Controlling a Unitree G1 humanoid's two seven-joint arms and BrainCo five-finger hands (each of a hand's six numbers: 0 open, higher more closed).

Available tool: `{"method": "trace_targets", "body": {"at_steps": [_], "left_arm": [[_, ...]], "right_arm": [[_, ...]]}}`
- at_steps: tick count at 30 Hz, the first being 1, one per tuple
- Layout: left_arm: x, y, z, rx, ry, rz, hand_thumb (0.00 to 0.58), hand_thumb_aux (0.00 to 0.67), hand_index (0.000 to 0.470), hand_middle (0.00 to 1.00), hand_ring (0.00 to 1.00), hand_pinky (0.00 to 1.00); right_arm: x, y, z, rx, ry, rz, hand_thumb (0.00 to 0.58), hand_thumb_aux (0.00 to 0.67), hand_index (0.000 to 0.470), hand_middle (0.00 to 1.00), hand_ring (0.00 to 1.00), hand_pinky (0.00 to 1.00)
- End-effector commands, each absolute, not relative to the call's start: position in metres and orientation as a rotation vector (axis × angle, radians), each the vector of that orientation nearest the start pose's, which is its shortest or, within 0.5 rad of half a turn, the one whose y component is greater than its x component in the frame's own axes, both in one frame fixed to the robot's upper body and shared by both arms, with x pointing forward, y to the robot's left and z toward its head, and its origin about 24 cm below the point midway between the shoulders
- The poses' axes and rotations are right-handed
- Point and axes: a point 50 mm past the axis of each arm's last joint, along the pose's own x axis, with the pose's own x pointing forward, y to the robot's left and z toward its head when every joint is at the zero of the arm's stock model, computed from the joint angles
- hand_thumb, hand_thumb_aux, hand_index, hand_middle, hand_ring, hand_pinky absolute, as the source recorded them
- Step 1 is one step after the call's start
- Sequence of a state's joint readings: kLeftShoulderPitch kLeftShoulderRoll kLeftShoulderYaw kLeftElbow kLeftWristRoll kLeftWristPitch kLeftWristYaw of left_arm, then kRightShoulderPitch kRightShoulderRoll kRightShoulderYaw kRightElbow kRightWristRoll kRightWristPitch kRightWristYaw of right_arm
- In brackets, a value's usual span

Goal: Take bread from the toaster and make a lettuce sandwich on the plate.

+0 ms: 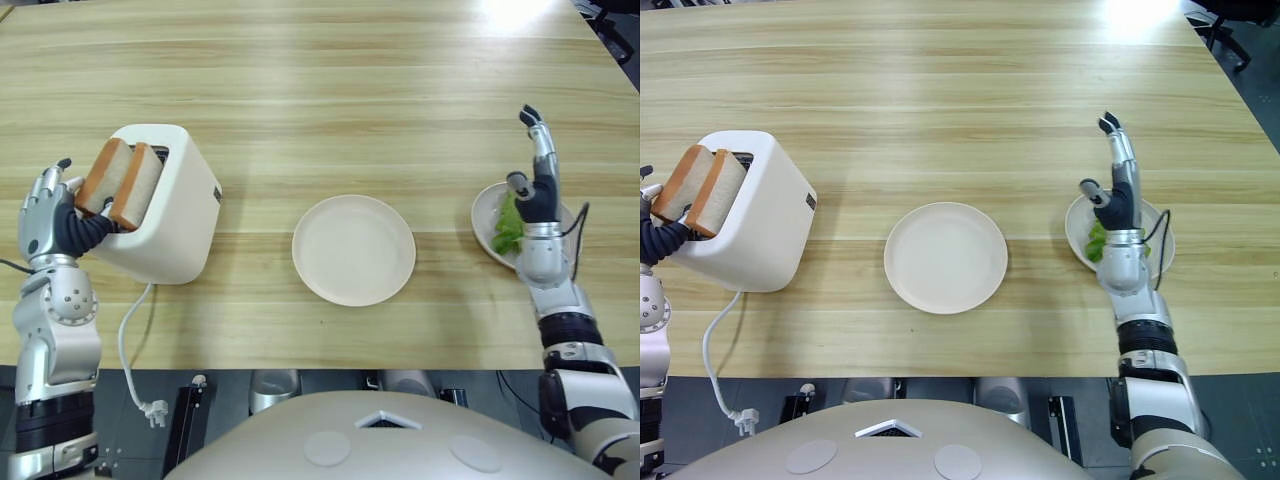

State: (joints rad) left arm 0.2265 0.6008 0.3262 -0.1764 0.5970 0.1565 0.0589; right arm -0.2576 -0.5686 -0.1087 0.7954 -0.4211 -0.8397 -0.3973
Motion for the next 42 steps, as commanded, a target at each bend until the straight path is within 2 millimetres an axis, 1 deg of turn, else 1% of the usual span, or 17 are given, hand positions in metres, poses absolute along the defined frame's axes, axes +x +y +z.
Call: {"method": "trace_targets", "body": {"at_steps": [1, 2, 3, 7, 8, 9, 10, 13, 16, 22, 24, 25, 26, 30, 34, 39, 42], "left_arm": [[0.201, 0.322, 0.107, 1.234, 0.138, 0.403, 0.580, 0.670, 0.460, 0.00, 0.00, 0.00], [0.201, 0.321, 0.110, 1.234, 0.121, 0.412, 0.580, 0.670, 0.460, 0.00, 0.00, 0.00], [0.202, 0.321, 0.115, 1.234, 0.101, 0.425, 0.580, 0.670, 0.460, 0.00, 0.00, 0.00], [0.203, 0.320, 0.131, 1.195, 0.010, 0.489, 0.580, 0.670, 0.460, 0.00, 0.00, 0.00], [0.203, 0.320, 0.134, 1.184, -0.004, 0.501, 0.580, 0.670, 0.460, 0.27, 0.27, 0.27], [0.203, 0.320, 0.138, 1.155, -0.030, 0.520, 0.580, 0.670, 0.460, 0.27, 0.27, 0.27], [0.203, 0.320, 0.141, 1.122, -0.051, 0.533, 0.580, 0.670, 0.460, 0.98, 0.98, 0.98], [0.201, 0.319, 0.147, 1.019, -0.114, 0.561, 0.580, 0.670, 0.460, 1.00, 1.00, 1.00], [0.200, 0.320, 0.152, 0.980, -0.154, 0.586, 0.580, 0.670, 0.460, 1.00, 1.00, 1.00], [0.202, 0.323, 0.145, 0.975, -0.142, 0.580, 0.580, 0.670, 0.460, 1.00, 1.00, 1.00], [0.200, 0.324, 0.147, 0.973, -0.158, 0.595, 0.580, 0.670, 0.460, 1.00, 1.00, 1.00], [0.199, 0.324, 0.151, 0.978, -0.180, 0.611, 0.580, 0.670, 0.460, 1.00, 1.00, 1.00], [0.198, 0.325, 0.158, 0.991, -0.211, 0.634, 0.580, 0.670, 0.460, 1.00, 1.00, 1.00], [0.190, 0.327, 0.203, 1.058, -0.379, 0.731, 0.580, 0.670, 0.460, 1.00, 1.00, 1.00], [0.184, 0.316, 0.244, 1.128, -0.540, 0.749, 0.580, 0.670, 0.460, 1.00, 1.00, 1.00], [0.187, 0.286, 0.282, 1.152, -0.697, 0.618, 0.580, 0.670, 0.460, 1.00, 1.00, 1.00], [0.196, 0.263, 0.291, 1.066, -0.745, 0.451, 0.580, 0.670, 0.460, 1.00, 1.00, 1.00]], "right_arm": [[0.263, -0.323, 0.050, -0.893, -0.246, -0.275, 0.148, 0.092, 0.063, 0.00, 0.00, 0.00], [0.261, -0.329, 0.048, -0.912, -0.216, -0.286, 0.216, 0.139, 0.096, 0.00, 0.00, 0.00], [0.258, -0.333, 0.045, -0.919, -0.188, -0.297, 0.241, 0.158, 0.108, 0.00, 0.00, 0.00], [0.254, -0.340, 0.040, -0.940, -0.153, -0.315, 0.271, 0.181, 0.124, 0.00, 0.00, 0.00], [0.253, -0.340, 0.039, -0.943, -0.150, -0.315, 0.278, 0.187, 0.128, 0.00, 0.00, 0.00], [0.253, -0.340, 0.037, -0.940, -0.141, -0.315, 0.278, 0.187, 0.128, 0.00, 0.00, 0.00], [0.253, -0.339, 0.036, -0.939, -0.135, -0.313, 0.271, 0.181, 0.124, 0.00, 0.00, 0.00], [0.254, -0.337, 0.033, -0.940, -0.122, -0.301, 0.271, 0.181, 0.124, 0.00, 0.00, 0.00], [0.254, -0.336, 0.031, -0.939, -0.119, -0.298, 0.268, 0.179, 0.123, 0.00, 0.00, 0.00], [0.254, -0.336, 0.031, -0.950, -0.114, -0.295, 0.258, 0.171, 0.117, 0.00, 0.00, 0.00], [0.256, -0.336, 0.031, -0.976, -0.103, -0.279, 0.198, 0.126, 0.087, 0.00, 0.00, 0.00], [0.256, -0.336, 0.030, -1.006, -0.093, -0.267, 0.198, 0.126, 0.087, 0.00, 0.00, 0.00], [0.256, -0.337, 0.029, -1.041, -0.083, -0.256, 0.000, 0.000, 0.000, 0.00, 0.00, 0.00], [0.255, -0.341, 0.024, -1.175, -0.021, -0.175, 0.000, 0.000, 0.000, 0.00, 0.00, 0.00], [0.254, -0.344, 0.019, -1.347, 0.043, -0.073, 0.000, 0.000, 0.000, 0.00, 0.00, 0.00], [0.246, -0.361, 0.016, -1.577, 0.130, -0.031, 0.000, 0.000, 0.000, 0.00, 0.00, 0.00], [0.237, -0.368, 0.009, -1.669, 0.197, -0.007, 0.000, 0.000, 0.000, 0.00, 0.00, 0.00]]}}
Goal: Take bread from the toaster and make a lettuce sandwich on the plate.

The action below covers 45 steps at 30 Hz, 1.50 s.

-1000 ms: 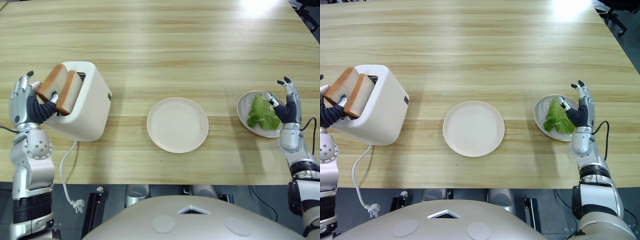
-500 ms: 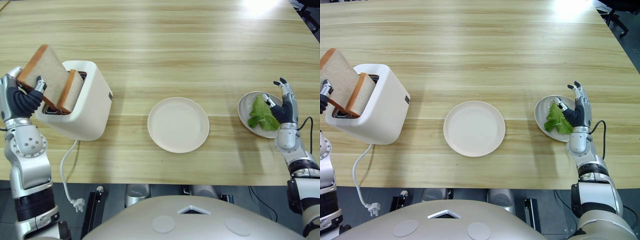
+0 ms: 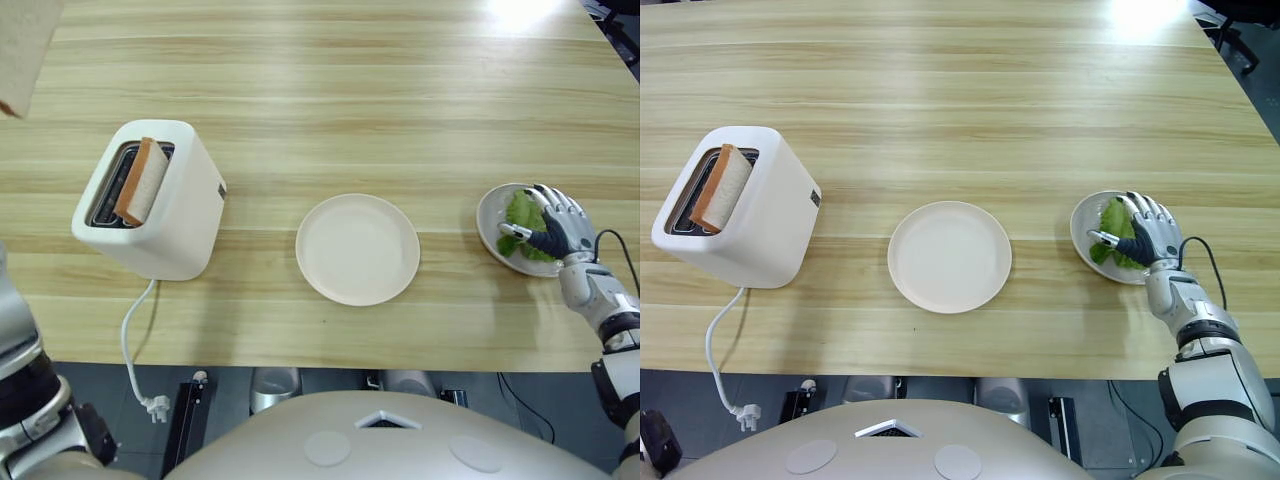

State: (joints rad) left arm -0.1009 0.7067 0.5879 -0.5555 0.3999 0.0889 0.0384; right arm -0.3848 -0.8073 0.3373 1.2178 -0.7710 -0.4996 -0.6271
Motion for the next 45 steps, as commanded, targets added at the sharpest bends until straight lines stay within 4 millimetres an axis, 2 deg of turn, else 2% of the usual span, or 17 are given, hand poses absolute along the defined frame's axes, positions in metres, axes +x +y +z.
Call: {"method": "trace_targets", "body": {"at_steps": [1, 5, 10, 13, 16, 17, 18, 19, 20, 31, 38, 40, 41, 42, 43, 44, 45], "left_arm": [[0.202, 0.253, 0.290, 1.031, -0.741, 0.373, 0.580, 0.670, 0.460, 1.00, 1.00, 1.00], [0.234, 0.214, 0.271, 0.864, -0.673, 0.052, 0.580, 0.670, 0.460, 1.00, 1.00, 1.00], [0.271, 0.184, 0.227, 0.725, -0.460, -0.254, 0.580, 0.670, 0.460, 1.00, 1.00, 1.00], [0.280, 0.166, 0.195, 0.689, -0.329, -0.452, 0.580, 0.670, 0.460, 1.00, 1.00, 1.00], [0.288, 0.157, 0.169, 0.652, -0.208, -0.566, 0.580, 0.670, 0.460, 1.00, 1.00, 1.00], [0.290, 0.155, 0.161, 0.645, -0.170, -0.601, 0.580, 0.670, 0.460, 1.00, 1.00, 1.00], [0.292, 0.153, 0.153, 0.644, -0.137, -0.627, 0.580, 0.670, 0.460, 1.00, 1.00, 1.00], [0.293, 0.151, 0.145, 0.658, -0.102, -0.658, 0.580, 0.670, 0.460, 1.00, 1.00, 1.00], [0.294, 0.149, 0.138, 0.664, -0.078, -0.680, 0.580, 0.670, 0.460, 1.00, 1.00, 1.00], [0.286, 0.130, 0.079, 0.709, 0.114, -0.883, 0.580, 0.670, 0.460, 1.00, 1.00, 1.00], [0.286, 0.125, 0.053, 0.725, 0.211, -0.957, 0.580, 0.657, 0.451, 1.00, 1.00, 1.00], [0.284, 0.124, 0.043, 0.730, 0.240, -0.973, 0.543, 0.502, 0.345, 1.00, 1.00, 1.00], [0.284, 0.124, 0.038, 0.736, 0.257, -0.977, 0.536, 0.486, 0.334, 1.00, 1.00, 1.00], [0.283, 0.124, 0.035, 0.739, 0.266, -0.980, 0.496, 0.415, 0.285, 1.00, 1.00, 1.00], [0.282, 0.125, 0.032, 0.743, 0.276, -0.981, 0.474, 0.384, 0.263, 1.00, 1.00, 1.00], [0.282, 0.126, 0.029, 0.746, 0.283, -0.977, 0.349, 0.247, 0.170, 1.00, 1.00, 1.00], [0.283, 0.127, 0.026, 0.751, 0.291, -0.970, 0.349, 0.247, 0.170, 1.00, 1.00, 1.00]], "right_arm": [[0.236, -0.369, 0.006, -1.685, 0.218, -0.004, 0.000, 0.000, 0.000, 0.00, 0.00, 0.00], [0.230, -0.375, 0.002, -1.751, 0.264, -0.021, 0.000, 0.000, 0.000, 0.00, 0.00, 0.00], [0.229, -0.376, 0.002, -1.816, 0.251, -0.020, 0.000, 0.000, 0.000, 0.00, 0.00, 0.00], [0.231, -0.373, 0.001, -1.828, 0.235, -0.009, 0.000, 0.000, 0.000, 0.00, 0.00, 0.00], [0.231, -0.372, 0.001, -1.828, 0.225, -0.006, 0.000, 0.000, 0.000, 0.00, 0.00, 0.00], [0.232, -0.371, 0.001, -1.827, 0.220, -0.004, 0.500, 0.420, 0.289, 0.00, 0.00, 0.00], [0.232, -0.370, 0.000, -1.824, 0.212, -0.002, 0.567, 0.570, 0.391, 0.00, 0.00, 0.00], [0.233, -0.369, 0.000, -1.819, 0.204, -0.003, 0.567, 0.570, 0.391, 0.00, 0.00, 0.00], [0.233, -0.368, 0.000, -1.817, 0.200, -0.002, 0.580, 0.670, 0.460, 0.00, 0.00, 0.00], [0.239, -0.357, -0.005, -1.788, 0.189, 0.040, 0.580, 0.670, 0.460, 0.00, 0.00, 0.00], [0.244, -0.350, -0.006, -1.779, 0.168, 0.057, 0.580, 0.670, 0.460, 0.00, 0.00, 0.00], [0.245, -0.349, -0.006, -1.774, 0.161, 0.054, 0.580, 0.670, 0.460, 0.00, 0.00, 0.00], [0.245, -0.348, -0.006, -1.770, 0.151, 0.051, 0.580, 0.670, 0.460, 0.00, 0.00, 0.00], [0.246, -0.347, -0.006, -1.767, 0.144, 0.050, 0.580, 0.670, 0.460, 0.00, 0.00, 0.00], [0.247, -0.346, -0.005, -1.766, 0.140, 0.050, 0.580, 0.670, 0.460, 0.00, 0.00, 0.00], [0.247, -0.346, -0.005, -1.760, 0.134, 0.047, 0.580, 0.670, 0.460, 0.00, 0.00, 0.00], [0.248, -0.346, -0.004, -1.750, 0.128, 0.038, 0.580, 0.670, 0.460, 0.00, 0.00, 0.00]]}}
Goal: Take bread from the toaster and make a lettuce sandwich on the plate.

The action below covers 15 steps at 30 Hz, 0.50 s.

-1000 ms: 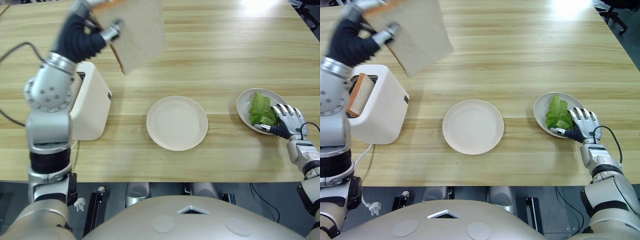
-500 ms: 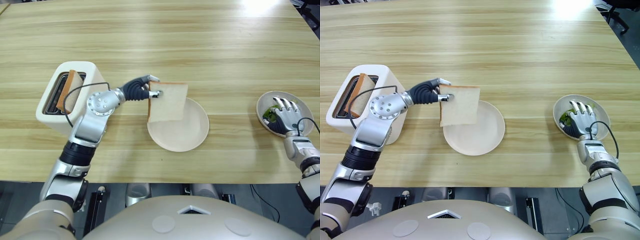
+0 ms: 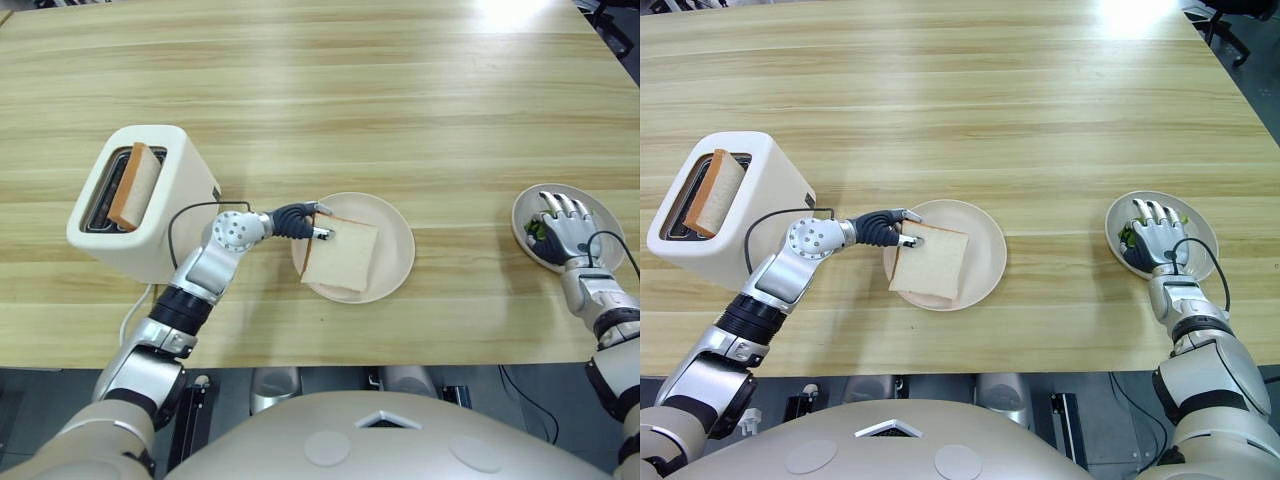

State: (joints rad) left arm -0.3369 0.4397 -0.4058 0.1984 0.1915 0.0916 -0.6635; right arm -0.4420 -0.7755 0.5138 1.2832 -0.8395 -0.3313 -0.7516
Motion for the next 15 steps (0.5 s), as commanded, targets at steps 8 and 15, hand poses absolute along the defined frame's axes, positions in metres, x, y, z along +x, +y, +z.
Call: {"method": "trace_targets", "body": {"at_steps": [8, 15], "left_arm": [[0.295, 0.142, 0.020, 0.880, 0.272, -0.865, 0.000, 0.000, 0.000, 0.00, 0.00, 0.00], [0.309, 0.151, 0.059, 1.062, 0.053, -0.729, 0.000, 0.000, 0.000, 0.00, 0.00, 0.00]], "right_arm": [[0.251, -0.343, 0.004, -1.628, 0.056, -0.043, 0.580, 0.670, 0.460, 1.00, 1.00, 1.00], [0.254, -0.341, 0.006, -1.626, 0.040, -0.035, 0.580, 0.670, 0.460, 1.00, 1.00, 1.00]]}}
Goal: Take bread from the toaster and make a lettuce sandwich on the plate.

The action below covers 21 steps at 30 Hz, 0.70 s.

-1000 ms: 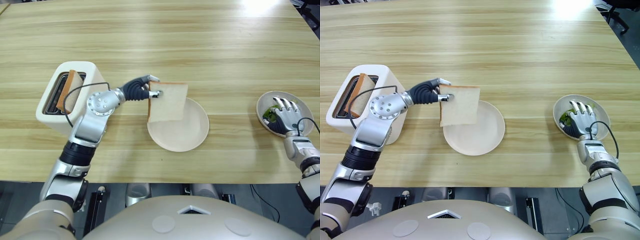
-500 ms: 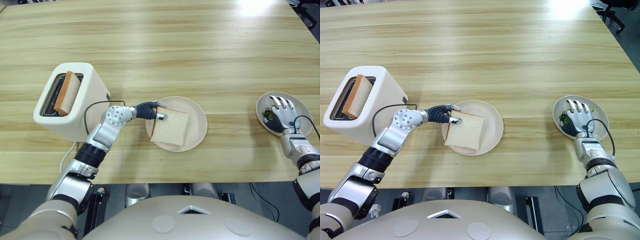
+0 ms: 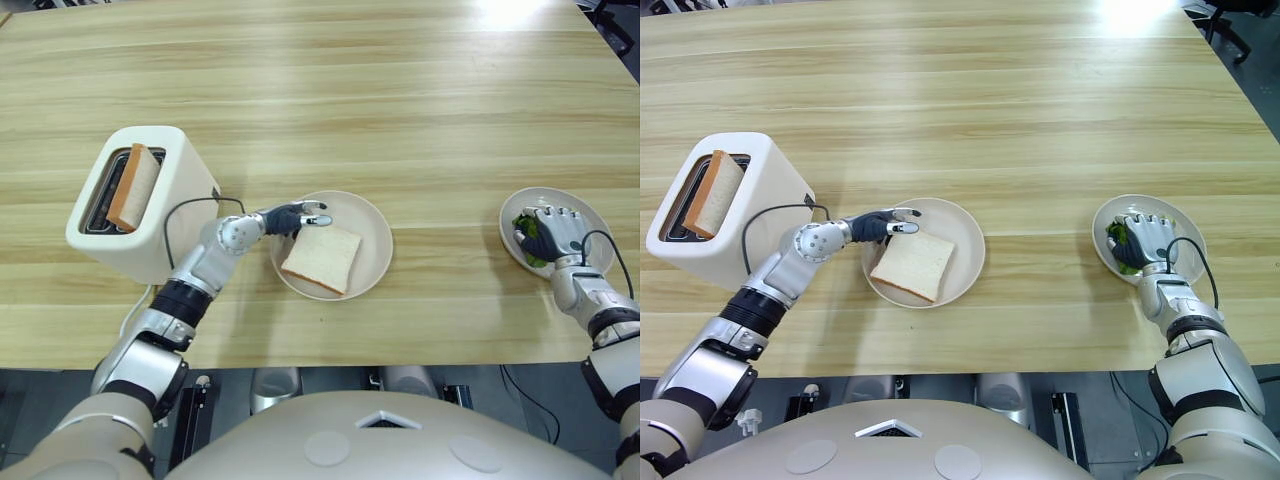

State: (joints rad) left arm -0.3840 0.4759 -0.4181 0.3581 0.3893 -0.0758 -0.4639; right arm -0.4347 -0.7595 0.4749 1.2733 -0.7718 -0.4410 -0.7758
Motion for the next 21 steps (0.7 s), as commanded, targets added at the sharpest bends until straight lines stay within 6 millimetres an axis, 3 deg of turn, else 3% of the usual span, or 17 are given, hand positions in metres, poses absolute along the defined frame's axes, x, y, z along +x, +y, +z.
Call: {"method": "trace_targets", "body": {"at_steps": [1, 6, 11, 21], "left_arm": [[0.310, 0.153, 0.066, 1.070, 0.027, -0.710, 0.000, 0.000, 0.000, 0.00, 0.00, 0.00], [0.309, 0.158, 0.085, 1.074, -0.014, -0.683, 0.000, 0.000, 0.000, 0.00, 0.00, 0.00], [0.304, 0.159, 0.095, 1.039, -0.052, -0.653, 0.000, 0.000, 0.000, 0.00, 0.00, 0.00], [0.291, 0.168, 0.115, 0.896, -0.144, -0.528, 0.000, 0.000, 0.000, 0.00, 0.00, 0.00]], "right_arm": [[0.255, -0.339, 0.005, -1.624, 0.040, -0.025, 0.580, 0.670, 0.460, 1.00, 1.00, 1.00], [0.260, -0.330, 0.004, -1.624, 0.013, 0.011, 0.580, 0.670, 0.460, 1.00, 1.00, 1.00], [0.272, -0.324, 0.016, -1.619, -0.073, -0.006, 0.580, 0.670, 0.460, 1.00, 1.00, 1.00], [0.294, -0.310, 0.074, -1.567, -0.446, -0.128, 0.580, 0.670, 0.460, 1.00, 1.00, 1.00]]}}
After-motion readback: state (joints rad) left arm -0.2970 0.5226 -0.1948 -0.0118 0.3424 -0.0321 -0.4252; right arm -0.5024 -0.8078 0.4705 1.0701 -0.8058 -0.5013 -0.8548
